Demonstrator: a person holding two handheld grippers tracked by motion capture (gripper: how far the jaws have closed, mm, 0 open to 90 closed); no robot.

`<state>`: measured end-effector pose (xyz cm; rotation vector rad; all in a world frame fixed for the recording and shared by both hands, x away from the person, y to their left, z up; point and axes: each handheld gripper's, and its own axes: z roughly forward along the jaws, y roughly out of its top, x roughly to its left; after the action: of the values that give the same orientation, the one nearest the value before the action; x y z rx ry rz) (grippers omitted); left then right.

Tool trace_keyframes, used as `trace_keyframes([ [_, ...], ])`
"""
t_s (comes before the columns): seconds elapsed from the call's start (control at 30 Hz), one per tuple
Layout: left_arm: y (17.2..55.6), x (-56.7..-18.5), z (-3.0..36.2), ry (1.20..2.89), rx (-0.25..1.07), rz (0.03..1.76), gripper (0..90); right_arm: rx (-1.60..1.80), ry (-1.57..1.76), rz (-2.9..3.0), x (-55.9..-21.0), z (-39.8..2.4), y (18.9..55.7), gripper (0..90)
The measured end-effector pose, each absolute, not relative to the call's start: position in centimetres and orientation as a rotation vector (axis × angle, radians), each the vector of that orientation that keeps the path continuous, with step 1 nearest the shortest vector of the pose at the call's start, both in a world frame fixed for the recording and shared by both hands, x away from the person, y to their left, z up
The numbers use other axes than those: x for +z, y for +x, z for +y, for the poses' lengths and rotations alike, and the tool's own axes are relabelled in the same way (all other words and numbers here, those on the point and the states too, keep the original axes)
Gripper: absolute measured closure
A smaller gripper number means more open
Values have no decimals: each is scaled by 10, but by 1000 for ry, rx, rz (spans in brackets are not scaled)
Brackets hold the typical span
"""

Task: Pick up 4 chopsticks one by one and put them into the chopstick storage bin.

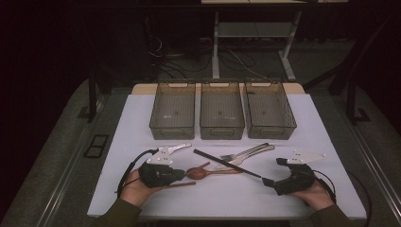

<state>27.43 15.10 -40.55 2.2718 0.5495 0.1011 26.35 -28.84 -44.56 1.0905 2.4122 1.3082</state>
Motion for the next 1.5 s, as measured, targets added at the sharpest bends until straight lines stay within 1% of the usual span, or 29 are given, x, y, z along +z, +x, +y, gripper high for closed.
trace_keyframes([
  [0.37,289,-393,150,2214,144,651,835,1308,1080,2418,-446,-287,263,6],
  [0.83,319,-379,146,2138,181,718,835,1326,1095,2405,-444,-289,263,6],
  [0.9,323,-378,144,2129,169,721,836,1328,1097,2404,-444,-289,263,6],
  [1.23,347,-363,133,2127,191,729,836,1337,1098,2396,-443,-292,263,6],
  [1.5,366,-343,132,2098,212,723,835,1343,1100,2390,-443,-292,262,6],
])
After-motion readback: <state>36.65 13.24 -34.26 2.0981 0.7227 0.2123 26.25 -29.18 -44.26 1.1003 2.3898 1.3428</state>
